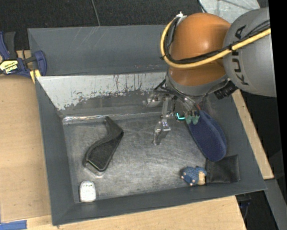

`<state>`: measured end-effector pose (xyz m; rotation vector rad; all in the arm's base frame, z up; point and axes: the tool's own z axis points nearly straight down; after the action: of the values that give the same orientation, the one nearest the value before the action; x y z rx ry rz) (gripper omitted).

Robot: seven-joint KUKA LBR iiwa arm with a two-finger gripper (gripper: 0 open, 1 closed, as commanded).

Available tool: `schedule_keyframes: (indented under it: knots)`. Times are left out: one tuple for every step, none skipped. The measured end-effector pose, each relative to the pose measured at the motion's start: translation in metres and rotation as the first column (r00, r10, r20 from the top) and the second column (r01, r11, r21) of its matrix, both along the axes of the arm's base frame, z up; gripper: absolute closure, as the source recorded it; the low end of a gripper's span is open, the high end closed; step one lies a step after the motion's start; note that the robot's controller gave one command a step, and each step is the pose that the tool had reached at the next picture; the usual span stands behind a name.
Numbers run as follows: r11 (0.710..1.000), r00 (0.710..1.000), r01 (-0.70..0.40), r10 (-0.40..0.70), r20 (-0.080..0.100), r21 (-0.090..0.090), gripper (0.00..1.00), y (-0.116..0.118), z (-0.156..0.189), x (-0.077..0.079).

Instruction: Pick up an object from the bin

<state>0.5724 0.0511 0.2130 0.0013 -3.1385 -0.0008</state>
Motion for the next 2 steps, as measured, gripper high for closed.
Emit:
schedule_keyframes:
  knots:
    - [1.0,1.0,0.019,-0.019,0.0,-0.001,0.0,0.059,-0.088,0.026]
    - [0.98,0.98,-0.197,0.197,0.025,-0.002,0.0,0.083,-0.125,0.021]
